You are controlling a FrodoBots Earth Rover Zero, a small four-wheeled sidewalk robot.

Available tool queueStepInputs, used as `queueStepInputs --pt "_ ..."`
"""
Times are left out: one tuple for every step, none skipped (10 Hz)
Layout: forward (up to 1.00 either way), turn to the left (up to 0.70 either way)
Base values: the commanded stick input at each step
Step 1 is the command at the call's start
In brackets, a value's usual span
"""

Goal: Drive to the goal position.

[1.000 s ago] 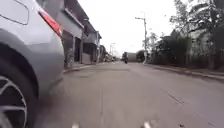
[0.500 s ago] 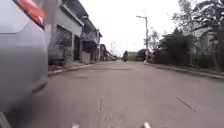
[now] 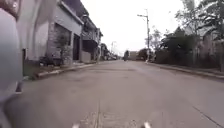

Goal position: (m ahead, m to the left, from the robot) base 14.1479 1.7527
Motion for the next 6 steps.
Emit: queueStepInputs --pt "0.7 0.0" --pt "0.7 0.0" --pt "0.7 0.0" --pt "0.7 0.0" --pt "0.7 0.0" --pt "0.7 0.0"
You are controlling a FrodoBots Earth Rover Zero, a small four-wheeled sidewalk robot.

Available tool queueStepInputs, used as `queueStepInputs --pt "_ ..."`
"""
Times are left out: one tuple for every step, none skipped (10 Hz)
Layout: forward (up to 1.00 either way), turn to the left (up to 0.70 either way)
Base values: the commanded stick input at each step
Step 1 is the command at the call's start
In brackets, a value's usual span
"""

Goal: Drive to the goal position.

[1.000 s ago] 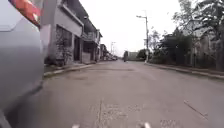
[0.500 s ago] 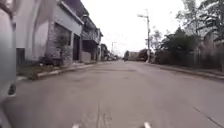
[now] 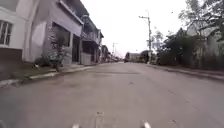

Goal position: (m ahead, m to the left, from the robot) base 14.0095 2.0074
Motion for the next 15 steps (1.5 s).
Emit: queueStepInputs --pt "0.7 0.02" --pt "0.7 0.0" --pt "0.7 0.0" --pt "0.7 0.04" --pt "0.7 -0.17" --pt "0.7 -0.35" --pt "0.7 -0.35" --pt "0.7 -0.29" --pt "0.7 -0.03" --pt "0.7 0.11" --pt "0.7 0.11" --pt "0.7 0.1" --pt "0.7 0.08" --pt "0.7 0.13" --pt "0.7 0.35"
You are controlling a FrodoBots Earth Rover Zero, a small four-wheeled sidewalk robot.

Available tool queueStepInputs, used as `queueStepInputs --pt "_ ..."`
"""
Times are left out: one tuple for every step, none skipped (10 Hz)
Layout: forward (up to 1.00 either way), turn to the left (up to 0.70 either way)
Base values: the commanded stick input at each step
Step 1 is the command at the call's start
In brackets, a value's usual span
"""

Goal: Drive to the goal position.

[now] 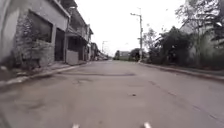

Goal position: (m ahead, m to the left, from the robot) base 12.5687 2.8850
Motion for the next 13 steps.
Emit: queueStepInputs --pt "0.7 0.23" --pt "0.7 0.03" --pt "0.7 0.03" --pt "0.7 0.01" --pt "0.7 0.02" --pt "0.7 0.01" --pt "0.7 -0.07" --pt "0.7 -0.31" --pt "0.7 -0.15" --pt "0.7 0.08" --pt "0.7 0.05" --pt "0.7 0.04" --pt "0.7 0.0"
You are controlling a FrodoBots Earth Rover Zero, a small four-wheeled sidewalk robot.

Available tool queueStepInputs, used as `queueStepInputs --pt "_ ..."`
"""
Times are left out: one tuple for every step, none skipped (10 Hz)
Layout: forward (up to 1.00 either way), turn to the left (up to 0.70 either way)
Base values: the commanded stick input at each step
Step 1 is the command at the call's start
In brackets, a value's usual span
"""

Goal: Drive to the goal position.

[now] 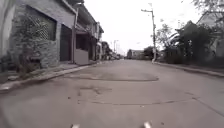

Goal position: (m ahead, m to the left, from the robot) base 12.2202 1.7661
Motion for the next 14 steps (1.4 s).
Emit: queueStepInputs --pt "0.7 0.0" --pt "0.7 0.03" --pt "0.7 0.03" --pt "0.7 0.0" --pt "0.7 0.0" --pt "0.7 0.0" --pt "0.7 0.0" --pt "0.7 0.03" --pt "0.7 0.0" --pt "0.7 0.04" --pt "0.7 -0.34" --pt "0.7 -0.34" --pt "0.7 0.0" --pt "0.7 0.05"
